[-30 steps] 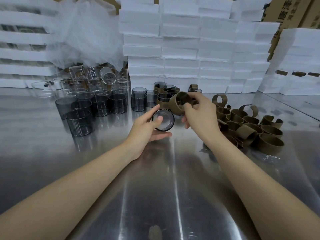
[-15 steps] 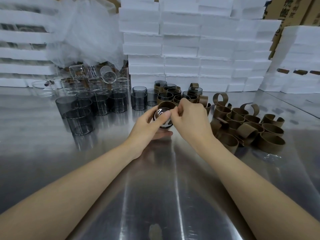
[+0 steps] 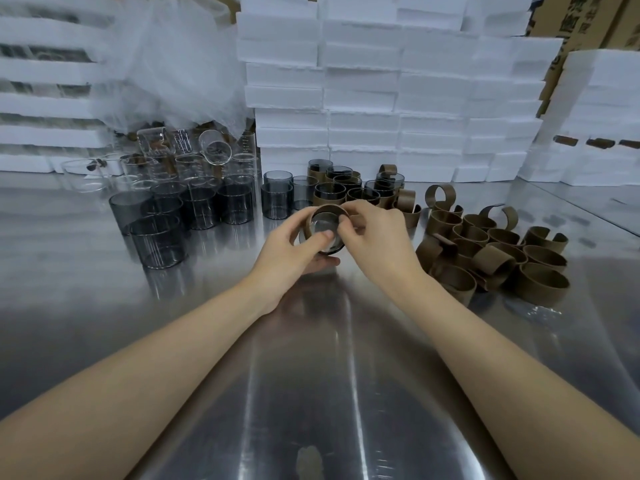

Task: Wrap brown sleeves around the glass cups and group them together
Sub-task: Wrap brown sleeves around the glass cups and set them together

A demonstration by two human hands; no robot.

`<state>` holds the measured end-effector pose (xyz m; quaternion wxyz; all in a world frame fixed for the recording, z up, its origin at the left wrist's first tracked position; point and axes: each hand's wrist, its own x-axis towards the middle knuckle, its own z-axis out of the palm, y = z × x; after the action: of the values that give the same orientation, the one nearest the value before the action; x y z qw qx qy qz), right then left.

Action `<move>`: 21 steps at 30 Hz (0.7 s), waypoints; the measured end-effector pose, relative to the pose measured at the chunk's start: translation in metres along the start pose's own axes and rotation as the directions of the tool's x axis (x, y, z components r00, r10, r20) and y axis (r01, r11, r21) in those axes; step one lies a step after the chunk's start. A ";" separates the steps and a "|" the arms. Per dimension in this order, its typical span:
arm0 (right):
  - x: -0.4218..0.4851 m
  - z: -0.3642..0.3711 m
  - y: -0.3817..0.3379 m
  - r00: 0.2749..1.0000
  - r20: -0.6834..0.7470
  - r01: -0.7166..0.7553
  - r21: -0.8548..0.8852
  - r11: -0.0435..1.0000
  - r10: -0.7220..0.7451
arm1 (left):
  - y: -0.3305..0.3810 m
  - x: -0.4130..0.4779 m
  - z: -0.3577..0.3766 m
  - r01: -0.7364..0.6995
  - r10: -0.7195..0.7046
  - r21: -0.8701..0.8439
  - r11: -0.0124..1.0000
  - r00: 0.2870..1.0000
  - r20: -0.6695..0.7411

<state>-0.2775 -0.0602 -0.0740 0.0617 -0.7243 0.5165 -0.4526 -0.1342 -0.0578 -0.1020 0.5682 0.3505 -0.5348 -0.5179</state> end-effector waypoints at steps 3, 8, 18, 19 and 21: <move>0.001 -0.003 -0.002 0.998 -0.023 0.065 -0.037 0.997 -0.066 | -0.002 0.002 -0.001 -0.004 0.003 -0.015 1.000 1.000 -0.018; 0.001 -0.004 -0.002 0.996 0.021 0.089 -0.017 0.996 -0.089 | -0.002 0.002 -0.002 -0.022 0.022 0.011 1.000 1.000 0.002; 0.002 -0.008 0.000 0.982 0.097 0.171 -0.076 0.982 -0.163 | 0.000 0.006 -0.003 0.041 -0.041 0.066 0.997 0.999 -0.010; 0.002 -0.008 0.001 0.981 0.091 0.176 -0.076 0.982 -0.169 | 0.001 0.006 -0.003 0.036 -0.035 0.079 0.996 0.999 -0.003; 0.003 -0.006 0.003 0.981 0.085 0.184 -0.080 0.980 -0.177 | 0.002 0.005 -0.002 0.021 -0.021 0.098 0.995 1.000 0.003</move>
<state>-0.2838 -0.0612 -0.0703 0.0084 -0.7871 0.4650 -0.4051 -0.1326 -0.0629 -0.0994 0.5438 0.3826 -0.5569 -0.4977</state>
